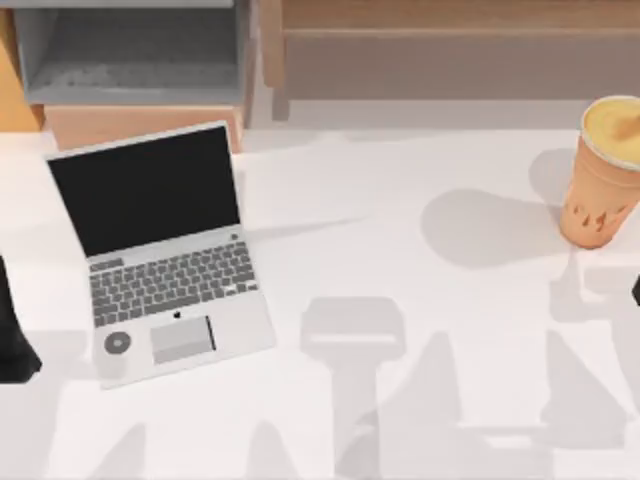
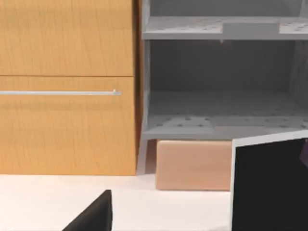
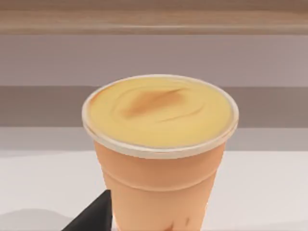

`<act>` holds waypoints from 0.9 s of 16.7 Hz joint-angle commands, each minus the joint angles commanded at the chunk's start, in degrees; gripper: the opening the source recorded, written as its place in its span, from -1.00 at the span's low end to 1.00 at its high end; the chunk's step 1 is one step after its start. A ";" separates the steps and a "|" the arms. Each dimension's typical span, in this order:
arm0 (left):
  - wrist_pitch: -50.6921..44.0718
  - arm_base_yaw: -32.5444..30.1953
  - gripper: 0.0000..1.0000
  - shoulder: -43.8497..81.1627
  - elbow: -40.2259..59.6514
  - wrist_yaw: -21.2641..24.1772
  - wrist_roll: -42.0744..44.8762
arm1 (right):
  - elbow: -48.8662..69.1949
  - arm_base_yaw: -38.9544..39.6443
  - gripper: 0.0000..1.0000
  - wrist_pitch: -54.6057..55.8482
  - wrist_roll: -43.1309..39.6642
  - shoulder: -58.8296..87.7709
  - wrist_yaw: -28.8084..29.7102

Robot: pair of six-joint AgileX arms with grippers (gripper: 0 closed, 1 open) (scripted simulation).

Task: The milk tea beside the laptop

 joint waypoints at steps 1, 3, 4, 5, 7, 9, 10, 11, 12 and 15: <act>0.00 0.00 1.00 0.00 0.00 0.00 0.00 | 0.42 0.54 1.00 3.02 0.15 3.99 0.65; 0.00 0.00 1.00 0.00 0.00 0.00 0.00 | 1.45 1.72 1.00 9.86 0.54 13.19 2.17; 0.00 0.00 1.00 0.00 0.00 0.00 0.00 | 2.00 2.32 1.00 13.12 0.75 17.92 2.99; 0.00 0.00 1.00 0.00 0.00 0.00 0.00 | 2.53 2.93 1.00 16.11 0.93 22.30 3.79; 0.00 0.00 1.00 0.00 0.00 0.00 0.00 | 3.44 4.12 1.00 21.99 1.23 29.60 5.16; 0.00 0.00 1.00 0.00 0.00 0.00 0.00 | 4.13 5.13 1.00 26.51 1.47 34.83 6.27; 0.00 0.00 1.00 0.00 0.00 0.00 0.00 | 4.42 5.54 1.00 28.08 1.55 36.66 6.70; 0.00 0.00 1.00 0.00 0.00 0.00 0.00 | 4.64 5.87 1.00 29.19 1.60 37.97 7.02; 0.00 0.00 1.00 0.00 0.00 0.00 0.00 | 4.76 6.09 1.00 29.86 1.63 38.77 7.17; 0.00 0.00 1.00 0.00 0.00 0.00 0.00 | 4.78 6.16 1.00 30.12 1.65 39.07 7.20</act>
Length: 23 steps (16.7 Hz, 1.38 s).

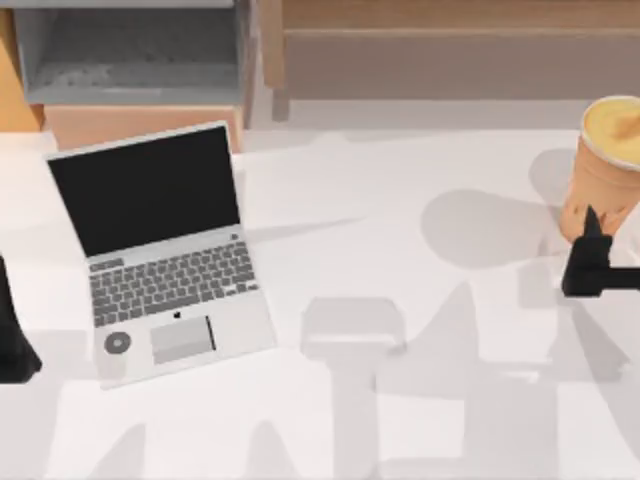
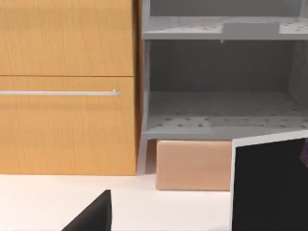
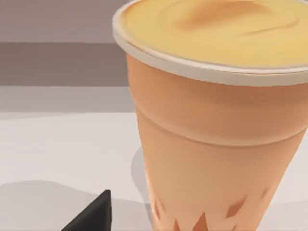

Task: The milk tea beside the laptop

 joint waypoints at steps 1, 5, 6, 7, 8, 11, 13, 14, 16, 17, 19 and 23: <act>0.00 0.00 1.00 0.00 0.00 0.00 0.00 | 0.00 0.00 1.00 0.00 0.00 0.00 0.00; 0.00 0.00 1.00 0.00 0.00 0.00 0.00 | 1.98 -0.69 1.00 0.04 -0.14 1.95 -0.65; 0.00 0.00 1.00 0.00 0.00 0.00 0.00 | 3.53 -1.09 1.00 0.09 -0.23 3.55 -1.02; 0.00 0.00 1.00 0.00 0.00 0.00 0.00 | 5.36 -1.57 1.00 0.10 -0.33 5.36 -1.45; 0.00 0.00 1.00 0.00 0.00 0.00 0.00 | 7.38 -2.11 1.00 0.07 -0.45 7.31 -1.95; 0.00 0.00 1.00 0.00 0.00 0.00 0.00 | 13.45 -3.76 1.00 -0.16 -0.81 13.04 -3.48; 0.00 0.00 1.00 0.00 0.00 0.00 0.00 | 16.36 -4.58 1.00 -0.37 -0.98 15.65 -4.23; 0.00 0.00 1.00 0.00 0.00 0.00 0.00 | 16.99 -4.77 1.00 -0.43 -1.02 16.23 -4.40; 0.00 0.00 1.00 0.00 0.00 0.00 0.00 | 17.07 -4.79 1.00 -0.45 -1.03 16.31 -4.43; 0.00 0.00 1.00 0.00 0.00 0.00 0.00 | 17.07 -4.79 1.00 -0.45 -1.03 16.31 -4.43; 0.00 0.00 1.00 0.00 0.00 0.00 0.00 | 17.07 -4.79 0.85 -0.45 -1.03 16.31 -4.43; 0.00 0.00 1.00 0.00 0.00 0.00 0.00 | 17.07 -4.79 0.25 -0.45 -1.03 16.31 -4.43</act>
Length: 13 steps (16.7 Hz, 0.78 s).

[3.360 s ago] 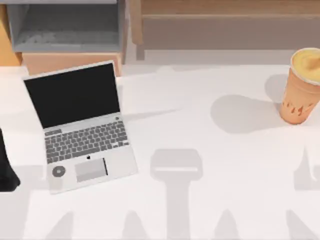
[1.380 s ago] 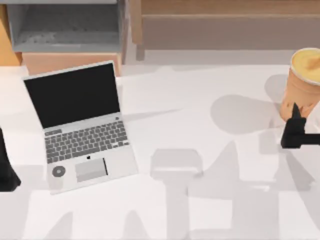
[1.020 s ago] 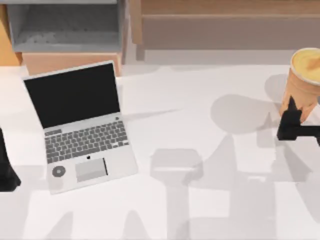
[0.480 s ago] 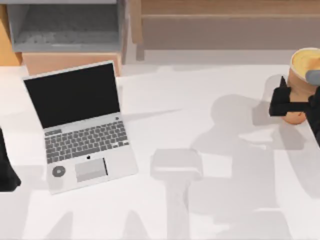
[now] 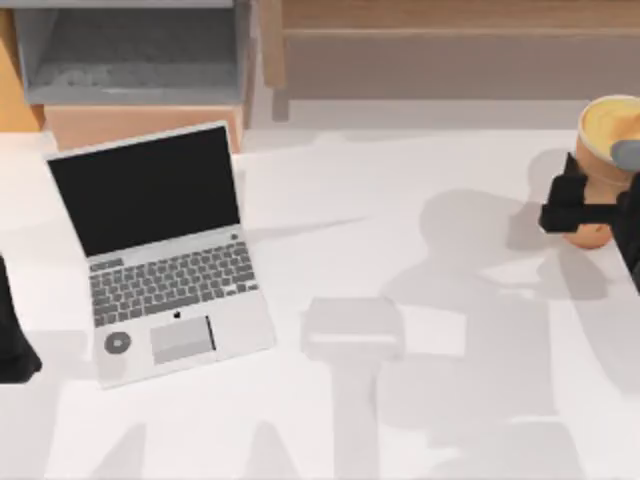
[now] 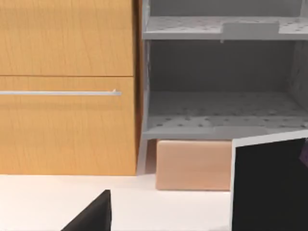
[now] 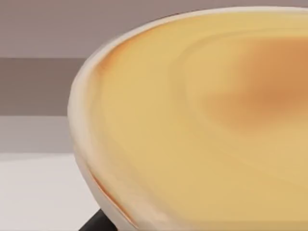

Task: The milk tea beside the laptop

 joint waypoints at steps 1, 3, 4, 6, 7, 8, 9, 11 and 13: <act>0.00 0.00 1.00 0.00 0.00 0.00 0.00 | 0.00 0.00 0.10 0.00 0.00 0.00 0.00; 0.00 0.00 1.00 0.00 0.00 0.00 0.00 | 0.00 0.00 -0.21 0.00 0.00 0.00 0.00; 0.00 0.00 1.00 0.00 0.00 0.00 0.00 | 0.00 0.00 -0.36 0.00 0.00 0.00 0.00; 0.00 0.00 1.00 0.00 0.00 0.00 0.00 | 0.00 0.00 -0.66 0.00 0.00 0.00 0.00; 0.00 0.00 1.00 0.00 0.00 0.00 0.00 | 0.00 0.00 -0.81 0.00 0.00 0.00 0.00; 0.00 0.00 1.00 0.00 0.00 0.00 0.00 | 0.00 0.00 -0.96 0.00 0.00 0.00 0.00; 0.00 0.00 1.00 0.00 0.00 0.00 0.00 | 0.00 0.00 -1.00 0.00 0.00 0.00 0.00; 0.00 0.00 1.00 0.00 0.00 0.00 0.00 | 0.00 0.00 -1.00 0.00 0.00 0.00 0.00; 0.00 0.00 1.00 0.00 0.00 0.00 0.00 | 0.00 0.00 -1.00 0.00 0.00 0.00 0.00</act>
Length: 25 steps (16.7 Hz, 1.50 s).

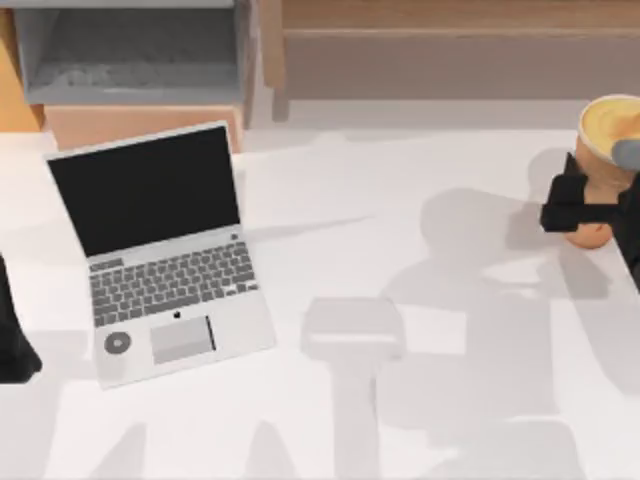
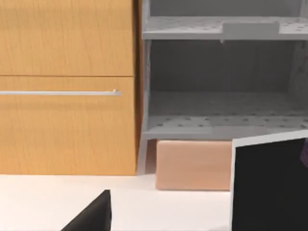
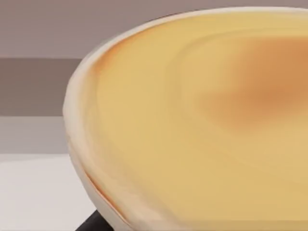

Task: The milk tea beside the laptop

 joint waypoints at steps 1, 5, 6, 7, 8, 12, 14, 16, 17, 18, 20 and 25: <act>0.00 0.00 1.00 0.00 0.00 0.00 0.00 | 0.00 0.00 -1.00 0.00 0.00 0.00 0.00; 0.00 0.00 1.00 0.00 0.00 0.00 0.00 | -0.04 0.06 -1.00 -0.21 0.08 -0.26 -0.01; 0.00 0.00 1.00 0.00 0.00 0.00 0.00 | -0.01 0.06 -1.00 -0.86 0.09 -0.95 -0.01; 0.00 0.00 1.00 0.00 0.00 0.00 0.00 | 0.03 0.06 -1.00 -1.82 0.09 -1.79 -0.02; 0.00 0.00 1.00 0.00 0.00 0.00 0.00 | 0.06 0.06 -1.00 -2.71 0.09 -2.57 -0.03; 0.00 0.00 1.00 0.00 0.00 0.00 0.00 | 0.01 0.07 -1.00 -3.06 0.17 -2.85 -0.04; 0.00 0.00 1.00 0.00 0.00 0.00 0.00 | 0.57 0.43 -1.00 -2.56 0.39 -3.38 0.38; 0.00 0.00 1.00 0.00 0.00 0.00 0.00 | 2.59 2.19 -1.00 -2.07 1.48 -4.39 2.31; 0.00 0.00 1.00 0.00 0.00 0.00 0.00 | 3.82 3.50 -1.00 -2.30 2.30 -4.68 3.71; 0.00 0.00 1.00 0.00 0.00 0.00 0.00 | 5.14 5.06 -1.00 -2.85 3.27 -4.86 5.35; 0.00 0.00 1.00 0.00 0.00 0.00 0.00 | 8.05 8.77 -1.00 -4.83 5.56 -4.95 9.26; 0.00 0.00 1.00 0.00 0.00 0.00 0.00 | 15.94 20.43 -1.00 -13.27 12.03 -4.27 21.12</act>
